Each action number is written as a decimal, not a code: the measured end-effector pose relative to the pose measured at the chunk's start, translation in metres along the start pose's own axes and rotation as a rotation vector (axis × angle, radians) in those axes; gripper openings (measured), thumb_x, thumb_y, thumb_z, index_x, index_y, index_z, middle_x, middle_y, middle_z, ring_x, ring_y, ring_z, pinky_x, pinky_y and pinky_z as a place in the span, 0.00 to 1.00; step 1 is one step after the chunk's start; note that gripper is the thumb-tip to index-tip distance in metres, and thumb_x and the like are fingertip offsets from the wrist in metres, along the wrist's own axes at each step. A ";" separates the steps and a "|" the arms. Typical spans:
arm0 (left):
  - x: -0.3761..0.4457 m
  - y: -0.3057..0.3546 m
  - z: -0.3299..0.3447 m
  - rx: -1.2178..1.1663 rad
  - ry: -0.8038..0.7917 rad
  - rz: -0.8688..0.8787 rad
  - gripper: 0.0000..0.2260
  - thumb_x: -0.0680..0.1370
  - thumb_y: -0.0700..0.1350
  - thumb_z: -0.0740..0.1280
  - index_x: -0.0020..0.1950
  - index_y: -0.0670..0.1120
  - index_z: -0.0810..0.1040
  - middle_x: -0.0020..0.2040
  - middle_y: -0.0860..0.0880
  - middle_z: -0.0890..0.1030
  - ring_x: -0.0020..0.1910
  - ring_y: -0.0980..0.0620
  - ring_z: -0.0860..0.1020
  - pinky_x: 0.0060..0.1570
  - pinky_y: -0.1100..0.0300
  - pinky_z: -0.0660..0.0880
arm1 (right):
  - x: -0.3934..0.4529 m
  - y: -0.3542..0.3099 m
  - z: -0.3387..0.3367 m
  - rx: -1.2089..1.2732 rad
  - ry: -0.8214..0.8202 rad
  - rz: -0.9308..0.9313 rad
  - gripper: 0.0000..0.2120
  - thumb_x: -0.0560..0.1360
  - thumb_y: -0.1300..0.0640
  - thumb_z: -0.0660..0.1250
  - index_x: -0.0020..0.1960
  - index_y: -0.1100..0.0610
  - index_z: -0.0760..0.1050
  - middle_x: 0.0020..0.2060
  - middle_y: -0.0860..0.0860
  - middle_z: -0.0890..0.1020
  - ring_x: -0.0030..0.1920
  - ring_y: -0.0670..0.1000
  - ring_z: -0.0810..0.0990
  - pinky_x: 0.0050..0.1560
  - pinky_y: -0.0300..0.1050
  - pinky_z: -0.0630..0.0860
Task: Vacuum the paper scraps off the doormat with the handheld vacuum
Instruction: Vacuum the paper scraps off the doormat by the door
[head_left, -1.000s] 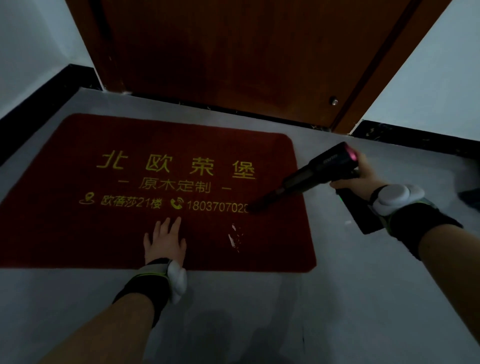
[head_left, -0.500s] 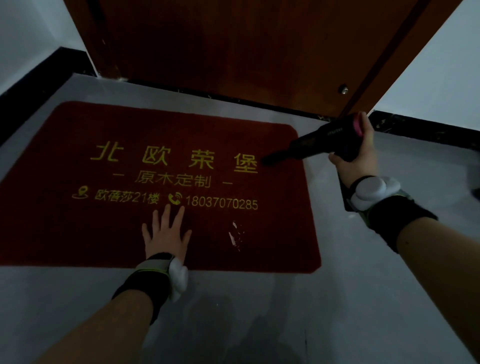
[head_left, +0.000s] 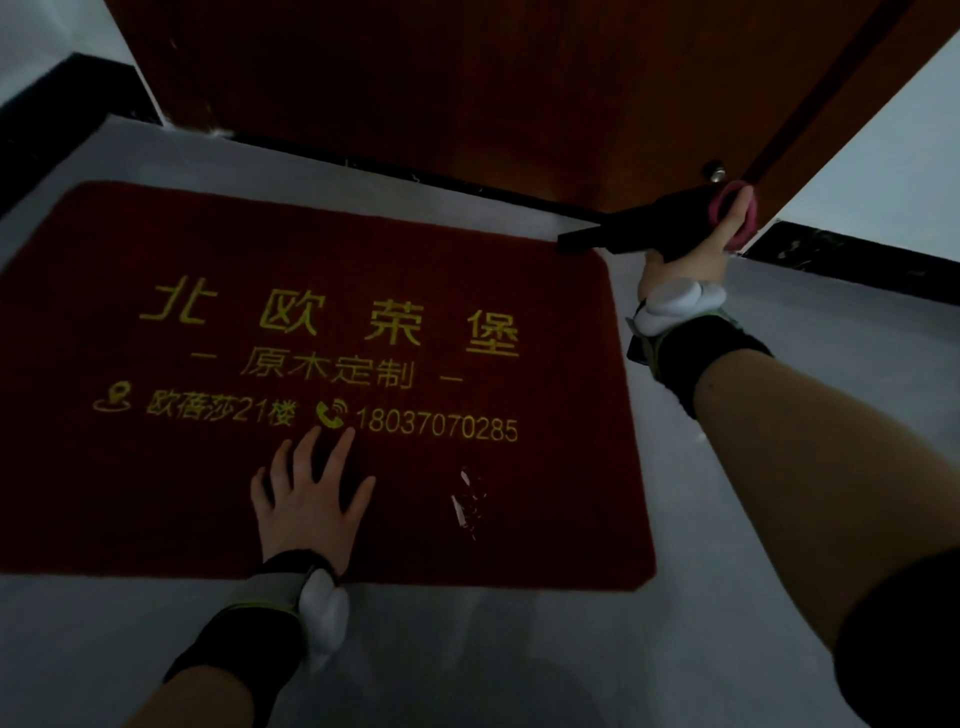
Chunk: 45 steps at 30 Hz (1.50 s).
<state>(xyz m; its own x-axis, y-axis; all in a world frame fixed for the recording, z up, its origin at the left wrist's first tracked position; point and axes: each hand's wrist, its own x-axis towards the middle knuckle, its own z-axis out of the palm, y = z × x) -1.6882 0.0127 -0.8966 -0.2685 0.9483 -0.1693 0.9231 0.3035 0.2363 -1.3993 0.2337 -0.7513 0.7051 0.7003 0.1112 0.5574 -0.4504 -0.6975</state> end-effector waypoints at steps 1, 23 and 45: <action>-0.001 0.000 -0.001 -0.009 0.012 0.003 0.27 0.78 0.60 0.55 0.76 0.60 0.52 0.77 0.49 0.55 0.75 0.44 0.50 0.72 0.43 0.50 | 0.002 -0.002 0.000 0.003 -0.002 0.012 0.40 0.77 0.55 0.65 0.77 0.43 0.41 0.64 0.51 0.75 0.59 0.53 0.77 0.59 0.46 0.70; 0.001 0.004 -0.009 -0.013 -0.092 -0.028 0.26 0.79 0.60 0.52 0.76 0.61 0.48 0.77 0.51 0.48 0.76 0.45 0.45 0.74 0.44 0.46 | 0.021 0.012 -0.061 0.116 -0.397 -0.182 0.45 0.71 0.70 0.69 0.77 0.50 0.47 0.73 0.55 0.63 0.71 0.55 0.64 0.55 0.31 0.63; 0.002 0.002 -0.018 -0.037 -0.165 0.008 0.26 0.80 0.57 0.55 0.76 0.59 0.50 0.78 0.50 0.48 0.76 0.44 0.44 0.74 0.42 0.46 | 0.007 0.010 -0.094 -0.237 -0.700 -0.387 0.41 0.69 0.67 0.73 0.75 0.48 0.57 0.66 0.58 0.72 0.66 0.59 0.70 0.61 0.53 0.69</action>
<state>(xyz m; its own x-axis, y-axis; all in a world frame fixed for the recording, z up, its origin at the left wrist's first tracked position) -1.6923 0.0170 -0.8791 -0.2091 0.9235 -0.3217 0.9134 0.3020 0.2731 -1.3476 0.1819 -0.6905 0.0530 0.9767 -0.2081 0.8372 -0.1570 -0.5239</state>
